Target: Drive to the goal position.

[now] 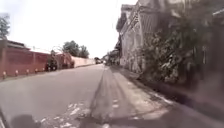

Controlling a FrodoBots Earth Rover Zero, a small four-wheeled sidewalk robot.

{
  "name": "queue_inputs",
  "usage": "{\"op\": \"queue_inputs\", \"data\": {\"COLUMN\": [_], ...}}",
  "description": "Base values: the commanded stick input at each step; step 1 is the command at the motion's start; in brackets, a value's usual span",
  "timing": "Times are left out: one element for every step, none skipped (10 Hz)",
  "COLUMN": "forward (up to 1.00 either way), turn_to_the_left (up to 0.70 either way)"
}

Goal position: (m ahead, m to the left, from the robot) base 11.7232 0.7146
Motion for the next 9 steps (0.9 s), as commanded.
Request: {"op": "queue_inputs", "data": {"forward": [0.7,0.7,0.7,0.7,0.7,0.7,0.7,0.7,0.7], "turn_to_the_left": [0.01,0.01,0.01,0.01,0.01,0.01,0.01,0.01,0.01]}}
